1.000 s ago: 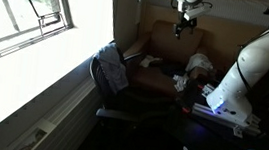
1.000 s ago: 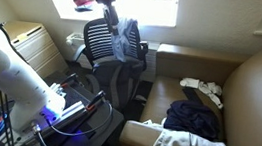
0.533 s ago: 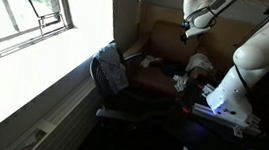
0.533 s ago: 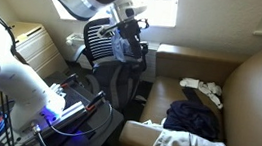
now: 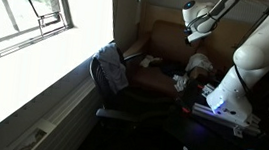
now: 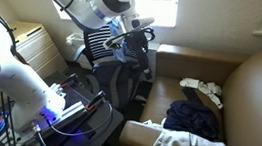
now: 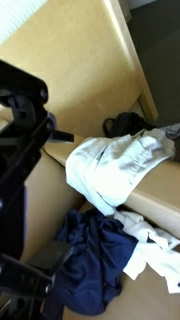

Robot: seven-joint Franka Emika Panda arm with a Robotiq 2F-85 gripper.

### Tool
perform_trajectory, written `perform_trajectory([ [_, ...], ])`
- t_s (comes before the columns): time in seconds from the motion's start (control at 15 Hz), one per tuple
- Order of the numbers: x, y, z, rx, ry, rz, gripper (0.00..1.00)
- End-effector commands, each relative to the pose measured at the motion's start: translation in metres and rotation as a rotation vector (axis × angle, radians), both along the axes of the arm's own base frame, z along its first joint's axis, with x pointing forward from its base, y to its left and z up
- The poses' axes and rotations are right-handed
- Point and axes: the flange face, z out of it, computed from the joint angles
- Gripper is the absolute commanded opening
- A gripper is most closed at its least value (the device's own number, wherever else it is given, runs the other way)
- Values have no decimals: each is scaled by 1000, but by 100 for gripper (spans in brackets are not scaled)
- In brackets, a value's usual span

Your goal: Get the white shirt on the brown chair and put it on the black chair

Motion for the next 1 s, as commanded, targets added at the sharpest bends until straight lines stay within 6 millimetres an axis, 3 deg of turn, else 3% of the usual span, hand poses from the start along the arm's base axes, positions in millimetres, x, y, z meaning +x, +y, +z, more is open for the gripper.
perform_trajectory([
  [0.0, -20, -60, -51, 23, 180, 48, 100],
  [0.13, -31, -95, -74, 111, 235, 63, 100],
  [0.27, -34, -123, -94, 163, 329, -32, 100],
  [0.33, -43, -97, -72, 132, 255, -2, 100],
  [0.47, -41, -118, -90, 155, 298, -30, 100],
  [0.6, -44, -105, -83, 238, 298, 107, 100],
  [0.93, -51, -135, -116, 421, 341, 268, 100],
])
